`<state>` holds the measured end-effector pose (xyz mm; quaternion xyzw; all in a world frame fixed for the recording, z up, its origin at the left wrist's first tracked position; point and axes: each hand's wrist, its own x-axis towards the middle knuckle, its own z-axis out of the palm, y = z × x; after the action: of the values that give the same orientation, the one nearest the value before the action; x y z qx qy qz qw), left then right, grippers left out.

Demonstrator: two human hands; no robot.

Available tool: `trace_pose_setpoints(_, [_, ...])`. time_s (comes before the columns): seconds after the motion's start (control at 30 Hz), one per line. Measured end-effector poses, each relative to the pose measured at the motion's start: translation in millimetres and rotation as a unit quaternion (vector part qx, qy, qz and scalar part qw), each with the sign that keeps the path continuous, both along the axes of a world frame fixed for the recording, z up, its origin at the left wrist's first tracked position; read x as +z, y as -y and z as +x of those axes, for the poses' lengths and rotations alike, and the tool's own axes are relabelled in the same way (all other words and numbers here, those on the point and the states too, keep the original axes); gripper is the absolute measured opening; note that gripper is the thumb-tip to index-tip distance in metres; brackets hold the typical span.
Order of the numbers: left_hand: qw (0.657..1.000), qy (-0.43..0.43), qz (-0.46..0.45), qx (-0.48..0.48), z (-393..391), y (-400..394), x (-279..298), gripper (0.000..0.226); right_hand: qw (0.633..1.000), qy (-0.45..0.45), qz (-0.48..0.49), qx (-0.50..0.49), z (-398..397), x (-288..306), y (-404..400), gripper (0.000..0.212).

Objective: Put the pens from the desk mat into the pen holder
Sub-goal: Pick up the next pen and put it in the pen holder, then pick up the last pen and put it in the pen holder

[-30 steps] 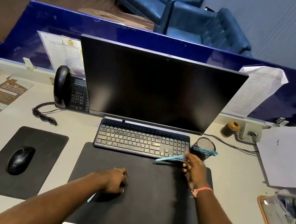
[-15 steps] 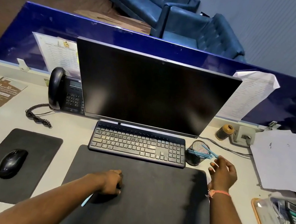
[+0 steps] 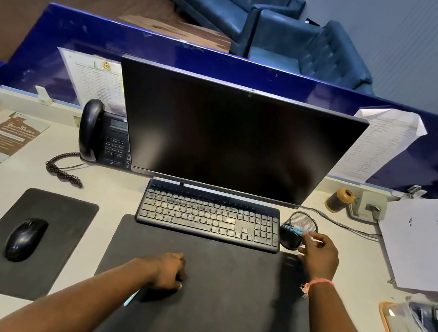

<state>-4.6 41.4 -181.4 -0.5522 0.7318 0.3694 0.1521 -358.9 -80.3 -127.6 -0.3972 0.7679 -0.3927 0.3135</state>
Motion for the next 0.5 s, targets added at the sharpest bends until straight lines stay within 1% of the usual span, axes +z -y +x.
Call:
trace_pose_setpoints(0.17, [1.000,0.002,0.012,0.006,1,2,0,0.032,0.995,-0.097,-0.030,-0.006,7,5,-21,0.021])
trace_pose_setpoints(0.27, [0.999,0.012,0.027,0.011,-2,5,7,0.029,0.993,-0.115,-0.015,0.011,15,-1,-38,0.019])
trace_pose_setpoints(0.33, [0.999,-0.001,0.040,0.013,3,9,7,0.030,0.992,-0.117,0.009,0.043,22,-9,-48,0.018])
trace_pose_setpoints(0.4, [0.997,-0.023,0.054,0.040,8,15,0,0.034,0.989,-0.114,0.030,0.091,31,-15,-58,0.017])
trace_pose_setpoints(0.5, [0.991,-0.073,0.060,0.091,6,12,12,0.026,0.977,-0.131,0.042,0.160,47,-28,-69,0.012])
